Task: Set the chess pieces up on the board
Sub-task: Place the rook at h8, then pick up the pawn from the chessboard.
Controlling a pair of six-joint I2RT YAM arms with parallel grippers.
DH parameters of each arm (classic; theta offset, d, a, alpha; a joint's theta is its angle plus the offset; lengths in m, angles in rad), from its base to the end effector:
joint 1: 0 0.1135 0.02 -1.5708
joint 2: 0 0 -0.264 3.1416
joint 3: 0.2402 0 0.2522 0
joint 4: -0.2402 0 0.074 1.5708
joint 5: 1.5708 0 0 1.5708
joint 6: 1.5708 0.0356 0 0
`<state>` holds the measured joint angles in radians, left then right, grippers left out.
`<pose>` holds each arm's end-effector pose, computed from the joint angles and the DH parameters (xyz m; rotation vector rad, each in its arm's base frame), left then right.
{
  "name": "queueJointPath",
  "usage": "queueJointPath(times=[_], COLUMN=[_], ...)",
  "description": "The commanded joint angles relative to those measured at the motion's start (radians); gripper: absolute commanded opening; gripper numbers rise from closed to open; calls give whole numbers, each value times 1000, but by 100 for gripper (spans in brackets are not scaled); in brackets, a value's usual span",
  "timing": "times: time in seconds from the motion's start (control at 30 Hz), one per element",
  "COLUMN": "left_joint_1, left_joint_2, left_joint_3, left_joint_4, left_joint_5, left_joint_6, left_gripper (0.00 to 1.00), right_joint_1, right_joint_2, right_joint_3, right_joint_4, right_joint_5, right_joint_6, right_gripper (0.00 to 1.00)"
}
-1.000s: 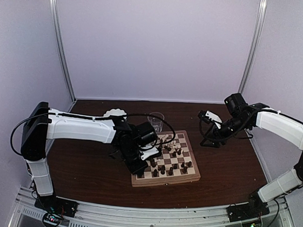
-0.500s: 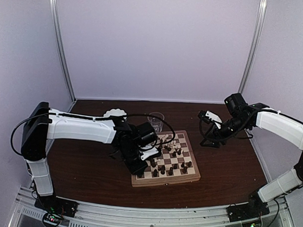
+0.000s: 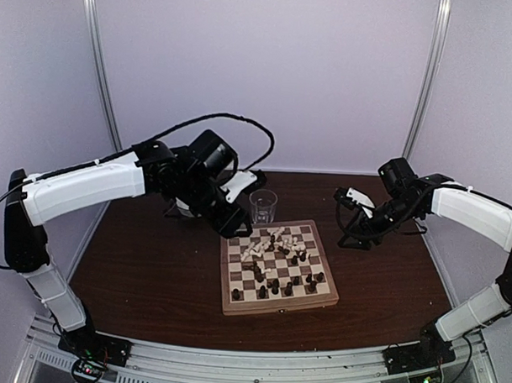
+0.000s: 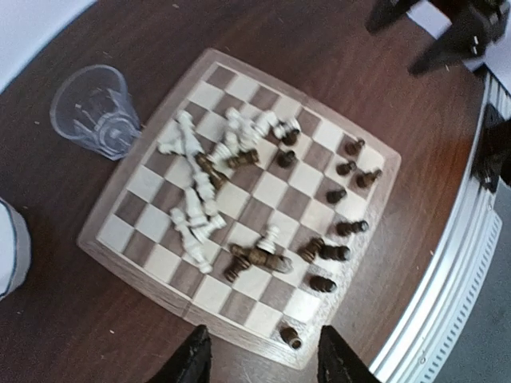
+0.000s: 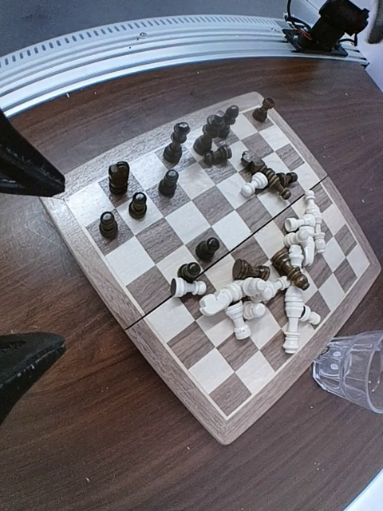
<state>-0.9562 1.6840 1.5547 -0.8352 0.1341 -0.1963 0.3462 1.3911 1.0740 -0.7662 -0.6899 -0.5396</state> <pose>0.2053 -0.2991 0.3139 1.0309 2.4319 -0.5988 0.2480 0.1135 0.2642 -1.2613 2.1428 0.8263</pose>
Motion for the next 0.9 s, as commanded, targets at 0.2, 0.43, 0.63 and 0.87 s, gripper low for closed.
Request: queueJointPath(times=[0.2,0.43,0.63,0.87], left_joint_1=[47,47,48,48], left_joint_2=[44,72,59,13], left_joint_3=[-71,-135,-210,-274], left_joint_4=[263,297,325,352], left_joint_5=[-28,-8,-15,-34], left_joint_6=[-151,-212,-253,-261], left_gripper=[45,44,44,44], right_joint_1=[23,149,228,255], right_joint_2=[41,188,297,424], right_joint_3=[15,114,216,353], right_joint_4=[10,-45,-82,-121], right_joint_5=[64,154,200,254], right_joint_6=[-10,-35,-57,-57], right_gripper=[56,50,49,43])
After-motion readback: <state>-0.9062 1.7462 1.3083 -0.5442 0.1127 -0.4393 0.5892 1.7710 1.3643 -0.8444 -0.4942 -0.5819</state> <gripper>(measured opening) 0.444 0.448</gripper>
